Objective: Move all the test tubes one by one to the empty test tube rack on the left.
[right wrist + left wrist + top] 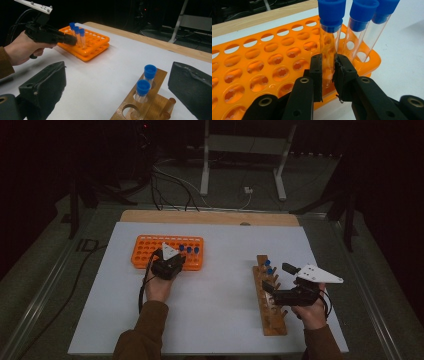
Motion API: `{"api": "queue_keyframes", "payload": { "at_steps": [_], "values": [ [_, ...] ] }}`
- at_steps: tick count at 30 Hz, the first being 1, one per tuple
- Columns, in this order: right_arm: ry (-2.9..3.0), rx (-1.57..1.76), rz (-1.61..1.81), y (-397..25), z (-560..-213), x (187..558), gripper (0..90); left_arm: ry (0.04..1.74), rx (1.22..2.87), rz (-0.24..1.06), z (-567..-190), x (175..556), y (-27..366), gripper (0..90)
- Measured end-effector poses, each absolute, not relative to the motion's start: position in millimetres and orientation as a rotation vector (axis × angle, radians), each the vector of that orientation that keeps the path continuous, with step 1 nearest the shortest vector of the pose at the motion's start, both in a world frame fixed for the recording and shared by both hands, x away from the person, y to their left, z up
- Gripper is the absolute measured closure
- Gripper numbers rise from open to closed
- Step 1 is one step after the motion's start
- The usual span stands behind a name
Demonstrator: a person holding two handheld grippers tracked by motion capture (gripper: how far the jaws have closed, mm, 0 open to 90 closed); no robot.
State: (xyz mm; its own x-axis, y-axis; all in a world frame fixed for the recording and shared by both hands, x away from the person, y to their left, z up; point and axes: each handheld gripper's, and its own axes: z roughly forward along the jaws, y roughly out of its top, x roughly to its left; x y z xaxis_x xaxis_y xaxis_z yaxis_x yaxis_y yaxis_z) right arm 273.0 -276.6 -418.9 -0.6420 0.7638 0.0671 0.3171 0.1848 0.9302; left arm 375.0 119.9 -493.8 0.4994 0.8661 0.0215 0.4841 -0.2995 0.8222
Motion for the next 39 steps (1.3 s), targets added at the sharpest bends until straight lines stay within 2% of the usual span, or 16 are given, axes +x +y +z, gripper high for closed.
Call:
{"api": "queue_keyframes", "payload": {
  "at_steps": [13,20,25,31,39],
  "values": [
    [2.052,1.015,1.453,-277,-419,273,2.1,1.116,1.947,0.601,-493,373,120,76.0],
    [2.052,1.013,1.450,-276,-419,274,2.1,1.125,1.927,0.585,-492,371,121,67.1],
    [2.049,1.016,1.452,-277,-419,274,2.1,1.124,1.886,0.560,-488,368,124,53.1],
    [2.055,1.020,1.449,-276,-421,275,2.1,1.132,1.834,0.553,-479,360,125,25.2],
    [2.068,1.029,1.438,-276,-426,278,2.1,1.111,1.789,0.521,-471,347,129,6.6]
  ]
}}
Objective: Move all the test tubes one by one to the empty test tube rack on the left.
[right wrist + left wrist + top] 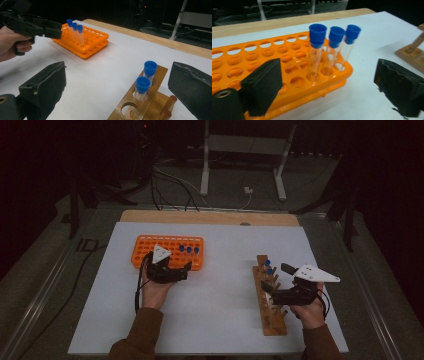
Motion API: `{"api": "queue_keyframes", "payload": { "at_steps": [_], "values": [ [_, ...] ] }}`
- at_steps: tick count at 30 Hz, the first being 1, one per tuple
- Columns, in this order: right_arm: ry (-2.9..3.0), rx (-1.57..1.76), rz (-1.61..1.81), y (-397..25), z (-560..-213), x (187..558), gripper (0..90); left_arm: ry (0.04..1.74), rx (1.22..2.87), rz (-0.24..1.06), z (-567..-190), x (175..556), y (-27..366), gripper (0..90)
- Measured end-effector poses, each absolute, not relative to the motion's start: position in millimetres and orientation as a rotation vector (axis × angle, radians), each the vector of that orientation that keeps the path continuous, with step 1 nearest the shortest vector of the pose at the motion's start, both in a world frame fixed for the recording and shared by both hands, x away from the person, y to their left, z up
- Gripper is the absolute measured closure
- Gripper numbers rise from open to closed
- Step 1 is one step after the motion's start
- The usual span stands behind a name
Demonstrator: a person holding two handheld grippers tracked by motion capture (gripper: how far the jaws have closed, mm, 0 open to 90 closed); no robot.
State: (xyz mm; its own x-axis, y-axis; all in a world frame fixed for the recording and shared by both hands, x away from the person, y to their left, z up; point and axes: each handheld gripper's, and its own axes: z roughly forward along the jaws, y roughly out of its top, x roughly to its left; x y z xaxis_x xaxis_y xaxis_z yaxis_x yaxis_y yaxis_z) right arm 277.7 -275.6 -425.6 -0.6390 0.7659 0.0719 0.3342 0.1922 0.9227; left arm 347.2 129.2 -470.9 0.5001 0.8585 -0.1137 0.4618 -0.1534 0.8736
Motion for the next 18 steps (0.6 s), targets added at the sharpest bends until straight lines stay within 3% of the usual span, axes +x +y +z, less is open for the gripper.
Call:
{"api": "queue_keyframes", "payload": {
  "at_steps": [5,18],
  "values": [
    [2.077,1.045,1.431,-276,-430,282,2.1,1.081,1.790,0.512,-468,338,128,0.6],
    [2.082,1.071,1.343,-274,-441,291,6.7,1.038,1.755,0.490,-462,320,128,0.4]
  ]
}}
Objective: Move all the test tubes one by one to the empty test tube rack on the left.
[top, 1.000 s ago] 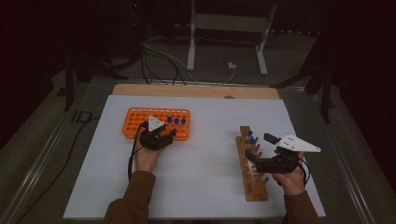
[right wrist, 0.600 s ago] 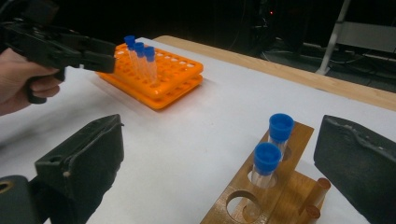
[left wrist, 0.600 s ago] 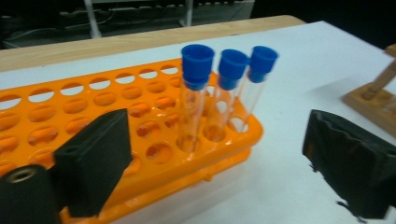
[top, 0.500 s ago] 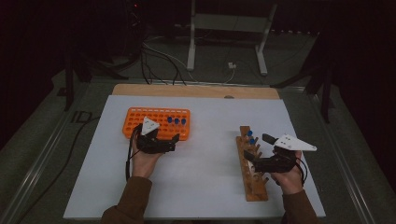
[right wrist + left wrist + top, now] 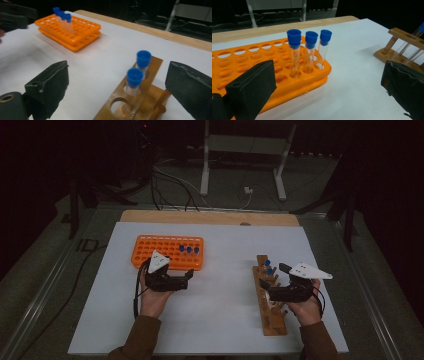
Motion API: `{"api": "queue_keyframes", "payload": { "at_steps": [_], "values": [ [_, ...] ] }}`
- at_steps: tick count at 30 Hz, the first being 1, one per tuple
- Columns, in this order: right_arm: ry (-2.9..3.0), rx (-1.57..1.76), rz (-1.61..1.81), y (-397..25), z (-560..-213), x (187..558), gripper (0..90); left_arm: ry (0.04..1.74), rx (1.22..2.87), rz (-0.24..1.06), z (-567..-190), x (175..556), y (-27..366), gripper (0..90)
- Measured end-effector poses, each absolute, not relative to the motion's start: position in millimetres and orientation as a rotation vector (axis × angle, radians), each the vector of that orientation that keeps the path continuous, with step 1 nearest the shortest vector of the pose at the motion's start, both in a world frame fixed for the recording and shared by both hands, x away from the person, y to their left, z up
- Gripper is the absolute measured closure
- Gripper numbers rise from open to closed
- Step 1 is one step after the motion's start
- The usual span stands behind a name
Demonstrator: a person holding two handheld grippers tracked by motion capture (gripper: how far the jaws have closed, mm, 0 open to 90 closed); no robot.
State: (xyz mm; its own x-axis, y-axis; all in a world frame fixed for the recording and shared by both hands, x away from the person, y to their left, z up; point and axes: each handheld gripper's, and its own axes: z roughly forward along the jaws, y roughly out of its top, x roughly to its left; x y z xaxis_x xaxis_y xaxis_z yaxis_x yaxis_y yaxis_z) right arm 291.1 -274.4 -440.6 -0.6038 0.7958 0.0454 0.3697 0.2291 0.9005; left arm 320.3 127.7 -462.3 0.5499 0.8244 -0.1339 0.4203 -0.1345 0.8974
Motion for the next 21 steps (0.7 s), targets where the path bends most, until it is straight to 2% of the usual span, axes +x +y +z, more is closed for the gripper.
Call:
{"api": "queue_keyframes", "payload": {
  "at_steps": [3,6,9,16,18,21],
  "values": [
    [2.090,1.073,1.303,-273,-444,293,11.0,1.030,1.751,0.488,-461,318,126,0.4],
    [2.099,1.070,1.257,-271,-448,296,20.2,1.021,1.747,0.481,-460,317,125,0.4],
    [2.130,1.033,1.243,-270,-451,297,42.6,1.013,1.748,0.482,-459,316,123,0.4],
    [2.123,1.051,1.181,-273,-455,302,69.6,1.007,1.750,0.475,-458,315,122,0.4],
    [2.126,1.063,1.184,-275,-456,304,74.4,1.005,1.748,0.474,-458,315,122,0.4],
    [2.135,1.064,1.184,-275,-457,307,75.6,1.001,1.750,0.471,-458,314,121,0.4]
  ]
}}
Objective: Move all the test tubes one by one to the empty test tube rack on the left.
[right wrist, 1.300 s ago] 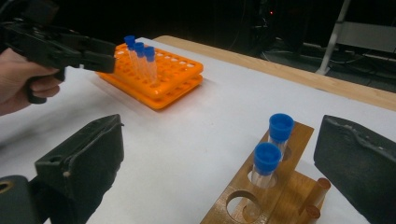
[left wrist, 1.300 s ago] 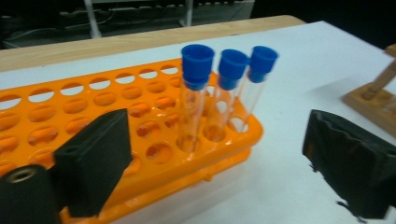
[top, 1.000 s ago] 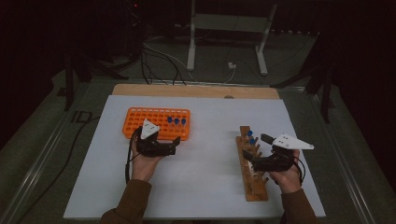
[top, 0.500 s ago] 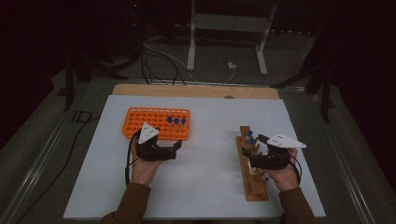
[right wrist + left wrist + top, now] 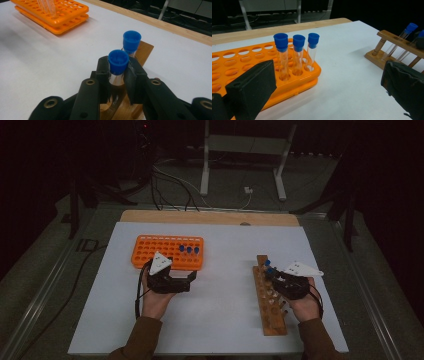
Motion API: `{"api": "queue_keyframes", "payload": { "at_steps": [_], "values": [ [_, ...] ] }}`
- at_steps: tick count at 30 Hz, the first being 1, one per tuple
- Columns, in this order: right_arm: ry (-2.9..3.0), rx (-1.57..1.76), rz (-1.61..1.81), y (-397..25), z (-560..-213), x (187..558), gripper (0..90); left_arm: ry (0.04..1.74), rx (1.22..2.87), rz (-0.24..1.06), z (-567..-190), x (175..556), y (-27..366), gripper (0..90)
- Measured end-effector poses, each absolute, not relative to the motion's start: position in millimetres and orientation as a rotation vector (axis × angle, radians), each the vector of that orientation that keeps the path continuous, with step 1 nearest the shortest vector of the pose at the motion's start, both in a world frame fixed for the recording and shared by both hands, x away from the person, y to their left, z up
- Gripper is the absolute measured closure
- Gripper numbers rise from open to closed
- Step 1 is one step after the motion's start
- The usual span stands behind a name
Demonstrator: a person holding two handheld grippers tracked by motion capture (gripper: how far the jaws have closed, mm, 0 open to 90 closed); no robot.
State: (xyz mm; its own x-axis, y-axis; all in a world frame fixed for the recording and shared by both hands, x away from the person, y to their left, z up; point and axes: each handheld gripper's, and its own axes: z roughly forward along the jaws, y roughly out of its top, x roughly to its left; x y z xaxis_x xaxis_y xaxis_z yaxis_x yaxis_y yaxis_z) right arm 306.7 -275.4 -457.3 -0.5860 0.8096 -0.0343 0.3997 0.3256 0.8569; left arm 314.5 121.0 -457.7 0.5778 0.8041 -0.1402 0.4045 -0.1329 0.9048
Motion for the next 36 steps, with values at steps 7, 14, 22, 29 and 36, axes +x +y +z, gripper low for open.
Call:
{"api": "queue_keyframes", "payload": {
  "at_steps": [7,14,22,29,36],
  "values": [
    [2.137,1.093,1.180,-274,-460,312,75.6,0.996,1.748,0.468,-457,313,121,0.5],
    [2.133,1.093,1.174,-273,-461,313,77.3,0.991,1.748,0.464,-456,313,120,0.5],
    [2.101,1.092,1.205,-277,-449,309,77.5,0.984,1.750,0.459,-455,312,120,0.5],
    [2.070,1.079,1.260,-282,-431,304,77.5,0.975,1.756,0.455,-455,312,118,0.5],
    [2.031,1.056,1.311,-282,-414,298,77.5,0.974,1.759,0.450,-455,312,116,0.5]
  ]
}}
